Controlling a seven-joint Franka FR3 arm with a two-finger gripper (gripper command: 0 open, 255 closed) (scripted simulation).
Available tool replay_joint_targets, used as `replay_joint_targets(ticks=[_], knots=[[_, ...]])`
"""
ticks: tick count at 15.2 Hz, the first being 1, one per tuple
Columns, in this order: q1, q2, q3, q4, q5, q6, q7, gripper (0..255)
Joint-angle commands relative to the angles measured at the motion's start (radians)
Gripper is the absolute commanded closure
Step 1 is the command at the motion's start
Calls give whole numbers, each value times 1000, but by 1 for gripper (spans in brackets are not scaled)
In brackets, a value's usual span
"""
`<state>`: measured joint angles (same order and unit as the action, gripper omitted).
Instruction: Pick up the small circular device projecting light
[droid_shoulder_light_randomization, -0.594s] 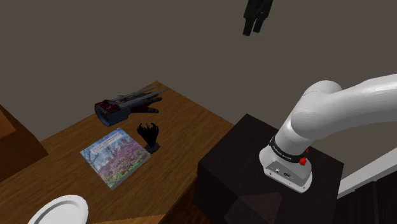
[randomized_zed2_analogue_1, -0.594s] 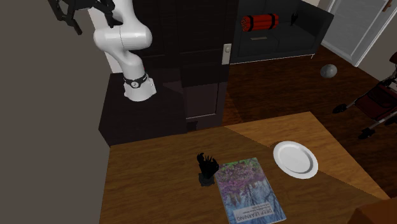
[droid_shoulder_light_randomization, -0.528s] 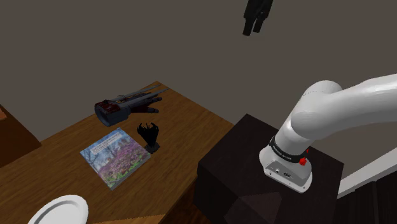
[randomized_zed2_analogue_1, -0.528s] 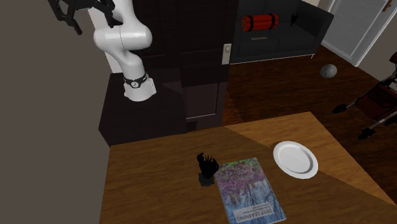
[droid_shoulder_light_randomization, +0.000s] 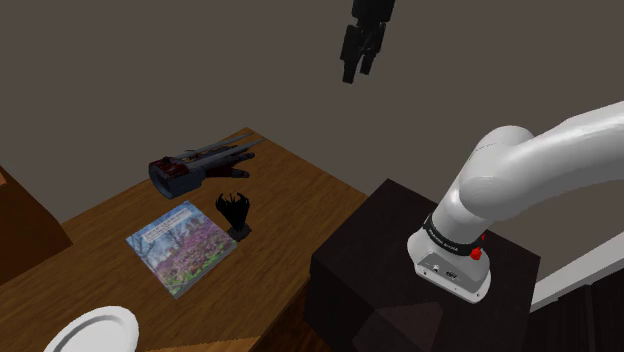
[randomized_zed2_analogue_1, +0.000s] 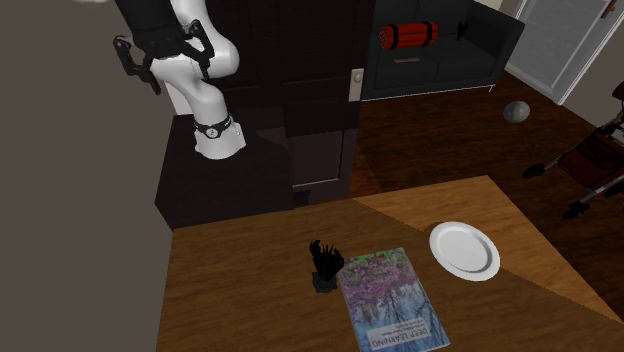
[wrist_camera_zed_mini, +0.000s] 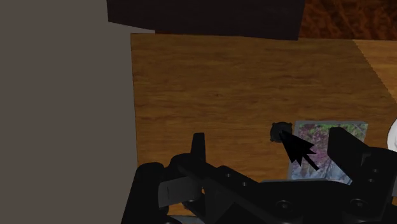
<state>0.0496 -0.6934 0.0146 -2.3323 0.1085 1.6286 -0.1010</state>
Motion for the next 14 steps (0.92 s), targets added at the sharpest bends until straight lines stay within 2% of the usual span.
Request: replay_joint_targets(ticks=[1,7,14], knots=[[13,39,25,-25,10,65,8,0],[49,197,95,-38,28,235,32,0],[82,420,174,4,18,413,72,0]])
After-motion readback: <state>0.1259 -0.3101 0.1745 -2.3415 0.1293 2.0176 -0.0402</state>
